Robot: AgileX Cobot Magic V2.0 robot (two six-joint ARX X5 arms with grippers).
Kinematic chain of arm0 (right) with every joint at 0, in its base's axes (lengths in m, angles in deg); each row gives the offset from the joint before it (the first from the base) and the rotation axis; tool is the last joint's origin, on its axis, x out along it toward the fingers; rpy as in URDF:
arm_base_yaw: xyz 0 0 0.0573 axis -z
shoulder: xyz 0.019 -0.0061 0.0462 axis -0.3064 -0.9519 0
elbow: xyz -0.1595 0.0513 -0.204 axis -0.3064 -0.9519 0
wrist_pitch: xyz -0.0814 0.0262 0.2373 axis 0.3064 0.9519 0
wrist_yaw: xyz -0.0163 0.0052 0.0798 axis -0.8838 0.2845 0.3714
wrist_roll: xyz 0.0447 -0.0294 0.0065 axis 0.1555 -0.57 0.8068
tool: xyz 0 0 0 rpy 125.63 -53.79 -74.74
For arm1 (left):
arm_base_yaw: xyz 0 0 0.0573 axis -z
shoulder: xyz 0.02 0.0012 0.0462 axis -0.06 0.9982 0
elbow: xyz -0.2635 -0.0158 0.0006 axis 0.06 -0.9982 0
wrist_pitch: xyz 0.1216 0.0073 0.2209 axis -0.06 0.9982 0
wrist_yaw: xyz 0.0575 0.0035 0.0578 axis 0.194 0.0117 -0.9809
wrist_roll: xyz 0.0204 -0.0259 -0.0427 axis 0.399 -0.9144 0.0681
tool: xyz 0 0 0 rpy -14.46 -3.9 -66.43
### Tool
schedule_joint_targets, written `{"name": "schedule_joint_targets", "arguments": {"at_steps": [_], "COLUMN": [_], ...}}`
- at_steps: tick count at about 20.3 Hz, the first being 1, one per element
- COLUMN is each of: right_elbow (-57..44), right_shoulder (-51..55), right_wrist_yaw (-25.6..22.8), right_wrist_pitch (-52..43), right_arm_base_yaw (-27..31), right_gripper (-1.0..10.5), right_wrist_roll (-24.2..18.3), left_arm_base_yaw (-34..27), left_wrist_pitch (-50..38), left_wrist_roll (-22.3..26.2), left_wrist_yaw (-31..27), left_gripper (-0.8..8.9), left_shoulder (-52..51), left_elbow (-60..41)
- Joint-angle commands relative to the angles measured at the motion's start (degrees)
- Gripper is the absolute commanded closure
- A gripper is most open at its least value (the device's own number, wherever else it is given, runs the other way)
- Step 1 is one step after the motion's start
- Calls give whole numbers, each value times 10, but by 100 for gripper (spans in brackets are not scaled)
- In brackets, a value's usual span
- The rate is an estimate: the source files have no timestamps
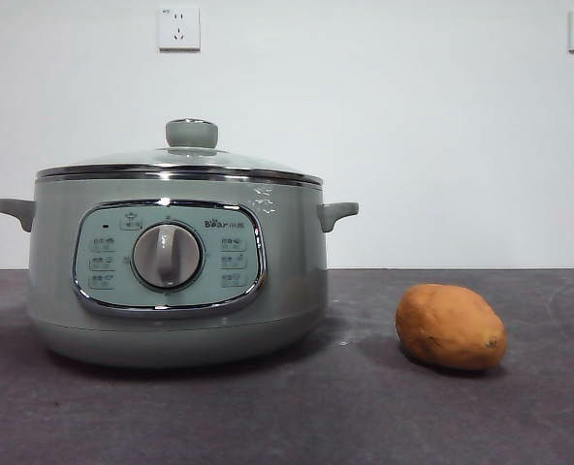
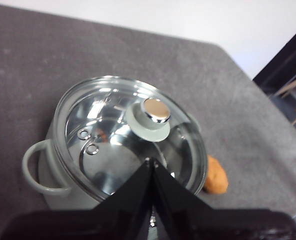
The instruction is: Pick up the potato,open the lid,put the potato in the pot,close the lid
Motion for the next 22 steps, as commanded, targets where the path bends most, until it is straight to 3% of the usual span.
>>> {"name": "schedule_joint_targets", "arguments": {"at_steps": [1,6,11,17,22], "right_elbow": [8,8,8,9,9], "right_shoulder": [-21,-46,-67,-147,-264], "right_wrist_yaw": [1,-4,-17,-215,-327], "right_wrist_pitch": [27,46,43,21,-16], "right_arm_base_yaw": [-1,-1,-8,-137,-231], "right_gripper": [832,443,416,416,416], "right_wrist_roll": [-52,-53,-54,-29,-15], "left_arm_base_yaw": [0,4,6,54,100], "left_wrist_pitch": [9,-2,-11,-57,-87], "left_wrist_roll": [29,28,24,3,-19], "left_wrist_yaw": [2,4,14,10,-20], "left_gripper": [800,430,415,415,415], "left_shoulder": [15,22,22,22,22], "left_elbow": [13,16,16,16,16]}}
